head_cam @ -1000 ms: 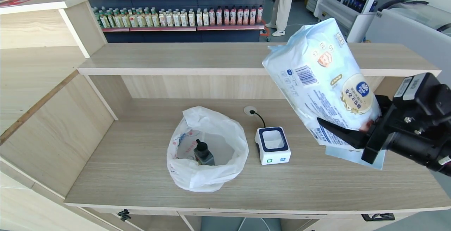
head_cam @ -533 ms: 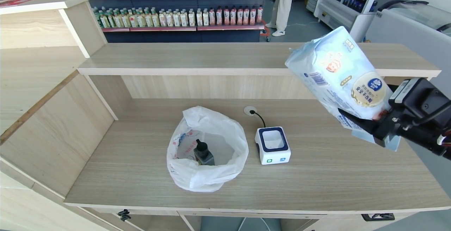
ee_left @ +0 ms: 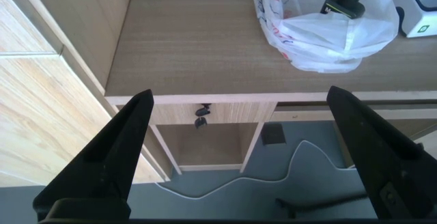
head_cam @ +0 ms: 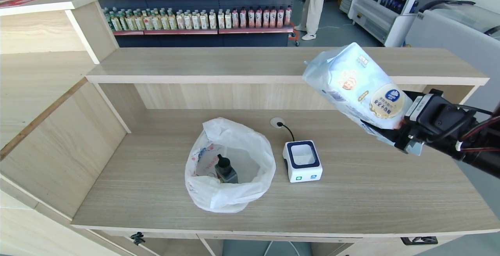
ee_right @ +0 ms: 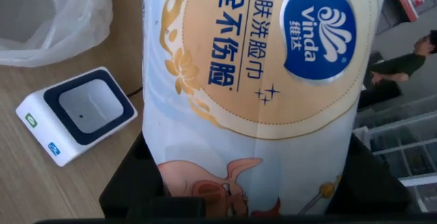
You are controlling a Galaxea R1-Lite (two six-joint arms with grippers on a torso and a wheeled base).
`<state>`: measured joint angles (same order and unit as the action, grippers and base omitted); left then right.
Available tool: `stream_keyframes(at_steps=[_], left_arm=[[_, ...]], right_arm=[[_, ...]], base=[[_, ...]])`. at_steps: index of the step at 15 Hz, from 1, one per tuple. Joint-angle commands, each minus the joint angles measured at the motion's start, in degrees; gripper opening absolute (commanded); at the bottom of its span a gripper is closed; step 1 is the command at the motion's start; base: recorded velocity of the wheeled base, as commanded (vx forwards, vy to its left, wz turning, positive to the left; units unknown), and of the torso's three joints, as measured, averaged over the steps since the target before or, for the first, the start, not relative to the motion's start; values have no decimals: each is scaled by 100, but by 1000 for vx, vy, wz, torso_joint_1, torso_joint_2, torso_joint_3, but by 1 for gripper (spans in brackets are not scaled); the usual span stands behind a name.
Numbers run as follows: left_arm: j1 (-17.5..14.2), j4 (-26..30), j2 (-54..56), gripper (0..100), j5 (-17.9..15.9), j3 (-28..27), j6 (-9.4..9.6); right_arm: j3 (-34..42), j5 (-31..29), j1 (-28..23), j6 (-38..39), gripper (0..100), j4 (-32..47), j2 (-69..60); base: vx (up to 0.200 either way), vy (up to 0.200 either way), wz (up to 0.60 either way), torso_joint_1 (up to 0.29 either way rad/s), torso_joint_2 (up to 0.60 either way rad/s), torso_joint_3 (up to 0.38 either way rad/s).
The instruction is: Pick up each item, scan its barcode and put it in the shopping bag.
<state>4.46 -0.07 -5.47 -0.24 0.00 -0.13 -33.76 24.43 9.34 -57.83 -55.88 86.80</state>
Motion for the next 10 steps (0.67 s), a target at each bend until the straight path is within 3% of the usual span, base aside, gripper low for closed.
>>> stream_keyframes(at_steps=[1,3,7,10], left_arm=[[2,-1,2,100,-2,0,-4],[2,-1,2,100,-2,0,-4],[2,-1,2,100,-2,0,-4],[2,-1,2,100,-2,0,-4]], right_arm=[[-26,150,-2,-158,0,-37,118],[-202,624,-257,-545,0,-2,188],[-219,1556,-1206,-1767,0,-54,610],[9,2162,-2041,-2109,0,-2,979]], base=[[0,0,600,2,2,2],[0,0,600,2,5,-2],[0,0,0,0,0,0],[0,0,0,0,0,0]])
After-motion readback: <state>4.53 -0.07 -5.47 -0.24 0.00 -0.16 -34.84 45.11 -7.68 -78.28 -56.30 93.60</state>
